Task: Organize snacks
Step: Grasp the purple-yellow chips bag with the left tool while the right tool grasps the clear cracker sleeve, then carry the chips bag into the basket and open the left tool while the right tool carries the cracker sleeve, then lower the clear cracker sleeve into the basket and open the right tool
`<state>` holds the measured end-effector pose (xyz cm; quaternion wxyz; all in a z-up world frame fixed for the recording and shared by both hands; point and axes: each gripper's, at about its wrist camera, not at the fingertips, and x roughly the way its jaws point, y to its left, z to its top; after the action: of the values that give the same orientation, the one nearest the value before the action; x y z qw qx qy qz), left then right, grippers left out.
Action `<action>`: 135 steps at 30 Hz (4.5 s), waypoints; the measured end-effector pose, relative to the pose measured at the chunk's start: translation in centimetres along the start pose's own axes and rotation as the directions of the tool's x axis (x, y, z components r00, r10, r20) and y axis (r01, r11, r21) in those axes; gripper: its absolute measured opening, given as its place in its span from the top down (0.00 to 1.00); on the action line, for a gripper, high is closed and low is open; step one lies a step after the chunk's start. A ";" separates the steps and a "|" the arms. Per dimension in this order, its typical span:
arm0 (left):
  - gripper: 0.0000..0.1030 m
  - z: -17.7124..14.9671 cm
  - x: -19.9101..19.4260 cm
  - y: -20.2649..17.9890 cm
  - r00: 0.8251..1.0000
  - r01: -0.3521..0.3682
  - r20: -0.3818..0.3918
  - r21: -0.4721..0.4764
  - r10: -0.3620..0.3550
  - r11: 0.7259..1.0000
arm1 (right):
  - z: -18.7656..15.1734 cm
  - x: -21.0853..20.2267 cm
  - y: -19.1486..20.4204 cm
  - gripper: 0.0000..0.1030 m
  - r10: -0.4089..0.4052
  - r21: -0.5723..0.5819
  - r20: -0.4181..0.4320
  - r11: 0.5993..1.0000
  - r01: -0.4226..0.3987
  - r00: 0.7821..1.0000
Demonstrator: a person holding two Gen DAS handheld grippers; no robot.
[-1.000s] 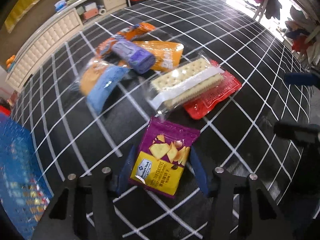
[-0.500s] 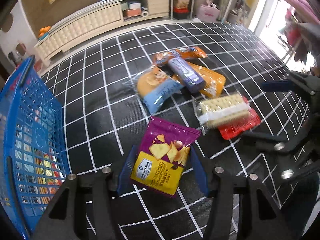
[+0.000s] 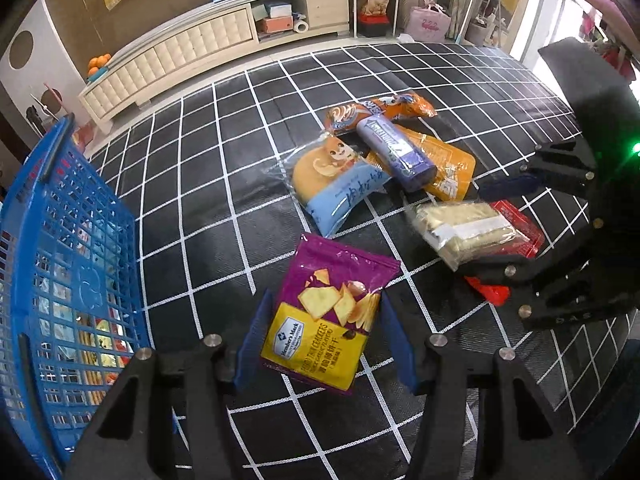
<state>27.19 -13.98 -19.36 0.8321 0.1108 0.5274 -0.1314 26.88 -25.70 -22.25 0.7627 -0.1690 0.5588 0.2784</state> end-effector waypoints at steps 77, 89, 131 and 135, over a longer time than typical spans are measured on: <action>0.43 -5.0 -11.5 18.9 0.992 0.116 0.068 -0.151 -0.107 0.982 | 11.7 -10.1 17.0 0.46 -0.075 0.024 0.202 0.997 0.071 0.976; 0.43 -6.2 -15.9 23.4 0.989 0.027 0.149 -0.166 -0.002 0.986 | 16.2 -9.7 19.8 0.46 -0.101 -0.005 0.187 0.995 0.104 0.977; 0.43 -5.2 -16.5 31.7 0.990 0.030 0.142 -0.323 0.017 0.946 | 22.8 -7.7 21.8 0.14 -0.145 -0.030 0.155 0.988 0.151 0.977; 0.43 -5.3 -18.9 29.0 0.986 0.011 0.160 -0.292 0.038 0.956 | 20.5 -11.4 21.3 0.14 -0.155 0.001 0.195 0.987 0.158 0.968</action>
<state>24.68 16.93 -3.12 0.8807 -0.0207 0.4699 -0.0551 26.84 0.07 -3.76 0.8320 -0.1899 0.4645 0.2366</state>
